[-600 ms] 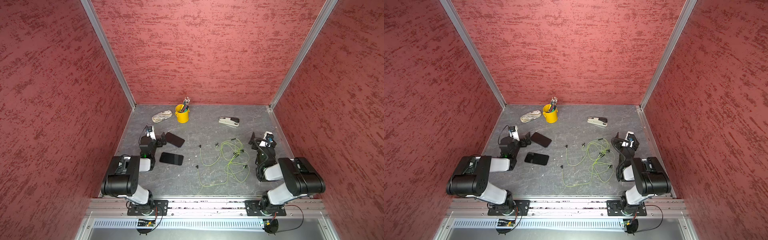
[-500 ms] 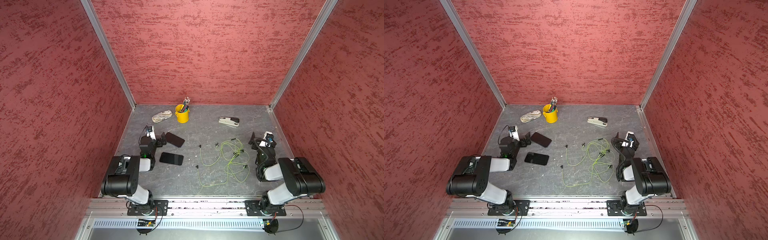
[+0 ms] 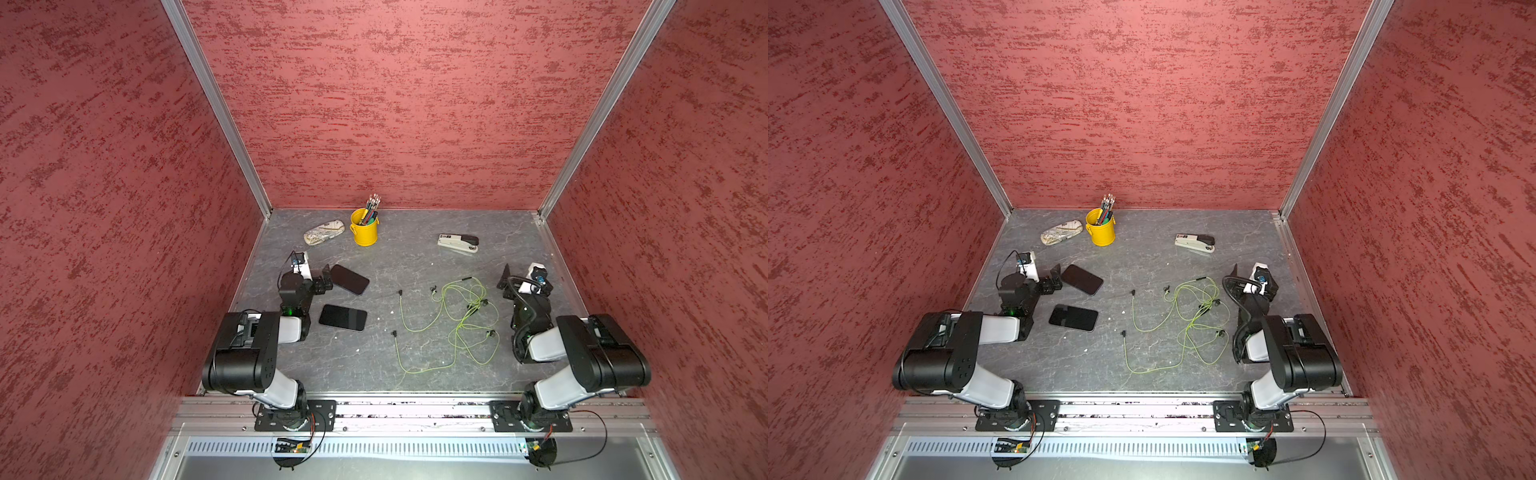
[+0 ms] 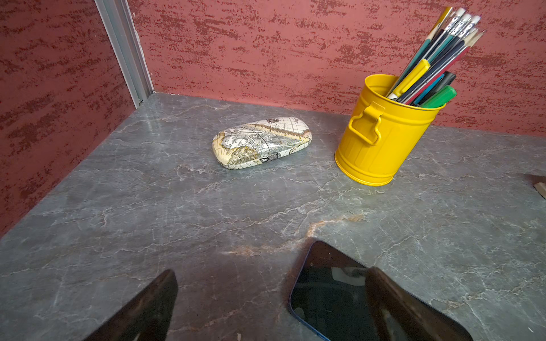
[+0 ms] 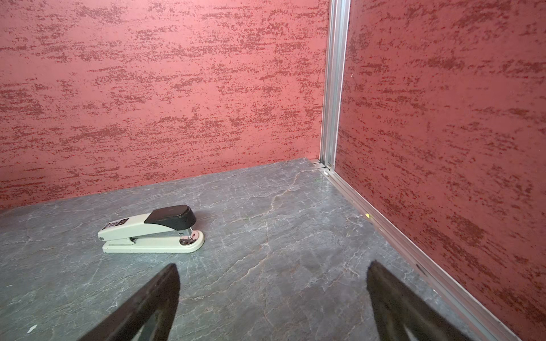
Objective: Plug wired earphones into phones
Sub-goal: Pick up the wired earphone from the center of the board.
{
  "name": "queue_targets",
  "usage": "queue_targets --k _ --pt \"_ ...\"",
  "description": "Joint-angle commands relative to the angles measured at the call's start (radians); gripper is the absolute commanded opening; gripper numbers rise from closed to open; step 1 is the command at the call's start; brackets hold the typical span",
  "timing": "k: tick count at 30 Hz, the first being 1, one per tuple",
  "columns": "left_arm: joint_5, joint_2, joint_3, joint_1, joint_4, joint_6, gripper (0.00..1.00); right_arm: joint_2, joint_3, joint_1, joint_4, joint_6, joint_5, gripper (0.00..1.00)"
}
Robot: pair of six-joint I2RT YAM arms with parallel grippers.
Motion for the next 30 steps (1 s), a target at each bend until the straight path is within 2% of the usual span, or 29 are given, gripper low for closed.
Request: queue_targets --k 1,13,16,18,20,21,22,23,24,25,26,29,30 --pt "-0.012 0.000 0.006 0.000 0.017 0.013 1.00 -0.002 0.012 -0.006 0.013 -0.002 -0.014 0.99" --pt "-0.012 -0.001 0.006 0.000 0.017 0.013 1.00 -0.002 -0.001 -0.006 0.034 -0.007 -0.024 0.99" --pt "-0.024 -0.014 0.000 -0.010 0.026 0.020 1.00 -0.087 -0.058 0.004 0.072 -0.024 -0.025 0.99" --pt "-0.055 -0.101 0.015 -0.042 -0.073 0.052 1.00 -0.240 -0.080 0.015 -0.014 -0.025 0.010 0.99" --pt "-0.133 -0.235 0.077 -0.088 -0.291 0.055 1.00 -0.411 -0.032 0.016 -0.250 0.028 0.056 0.99" --pt "-0.168 -0.296 0.116 -0.103 -0.380 0.007 1.00 -0.468 0.010 0.014 -0.392 0.073 0.067 0.99" --pt "-0.154 -0.350 0.162 -0.105 -0.494 -0.080 1.00 -0.523 0.065 0.014 -0.573 0.161 0.083 0.99" --pt "-0.104 -0.394 0.206 -0.099 -0.593 -0.220 1.00 -0.564 0.127 0.014 -0.765 0.268 0.093 0.99" --pt "-0.028 -0.422 0.230 -0.085 -0.640 -0.289 0.99 -0.584 0.176 0.013 -0.898 0.308 0.060 0.99" --pt "0.105 -0.446 0.237 -0.065 -0.640 -0.312 1.00 -0.588 0.213 0.012 -0.978 0.315 0.005 0.99" --pt "0.198 -0.461 0.227 -0.039 -0.602 -0.378 1.00 -0.579 0.242 0.009 -1.030 0.339 -0.053 0.99" --pt "0.386 -0.517 0.185 0.087 -0.580 -0.679 1.00 -0.531 0.313 0.011 -1.151 0.464 -0.184 0.97" --pt "0.470 -0.536 0.165 0.137 -0.551 -0.721 0.99 -0.517 0.329 0.010 -1.173 0.491 -0.233 0.97"
